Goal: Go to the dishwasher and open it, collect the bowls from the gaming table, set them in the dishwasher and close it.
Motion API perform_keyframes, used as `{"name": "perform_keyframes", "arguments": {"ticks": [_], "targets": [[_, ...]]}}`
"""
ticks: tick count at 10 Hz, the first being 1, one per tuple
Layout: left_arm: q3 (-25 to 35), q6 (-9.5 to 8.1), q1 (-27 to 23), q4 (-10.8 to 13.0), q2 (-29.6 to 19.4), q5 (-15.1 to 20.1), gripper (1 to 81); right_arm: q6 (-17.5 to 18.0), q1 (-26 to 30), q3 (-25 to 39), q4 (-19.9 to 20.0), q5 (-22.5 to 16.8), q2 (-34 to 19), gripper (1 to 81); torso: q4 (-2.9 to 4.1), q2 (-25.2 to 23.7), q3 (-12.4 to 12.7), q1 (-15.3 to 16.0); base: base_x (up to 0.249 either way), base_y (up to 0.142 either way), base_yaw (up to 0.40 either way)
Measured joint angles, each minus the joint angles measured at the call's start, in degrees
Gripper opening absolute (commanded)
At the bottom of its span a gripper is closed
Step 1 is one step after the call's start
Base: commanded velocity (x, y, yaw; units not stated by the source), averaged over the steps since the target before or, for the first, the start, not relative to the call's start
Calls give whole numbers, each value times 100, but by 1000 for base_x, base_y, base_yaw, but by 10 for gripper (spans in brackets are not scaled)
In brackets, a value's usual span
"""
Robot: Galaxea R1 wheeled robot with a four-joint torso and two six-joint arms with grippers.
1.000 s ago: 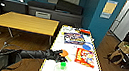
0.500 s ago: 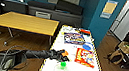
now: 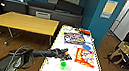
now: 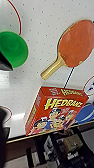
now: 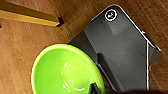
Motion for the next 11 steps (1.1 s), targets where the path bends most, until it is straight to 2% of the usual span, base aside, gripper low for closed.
{"name": "perform_keyframes", "arguments": {"ticks": [2,5,8,11], "targets": [[-167,-17,0,16,226,-4,811,0,2,0,-2,0,22,10,0,0,-13,0,0,0,0],[-206,-17,-20,29,221,0,811,0,9,0,-2,4,22,10,0,2,-286,2,0,0,0],[-211,-17,0,38,205,41,811,0,35,0,-4,6,23,10,0,6,-383,5,0,0,0],[-219,-33,-24,40,297,-245,811,0,38,0,-4,9,50,10,0,6,-378,5,0,0,0]]}}
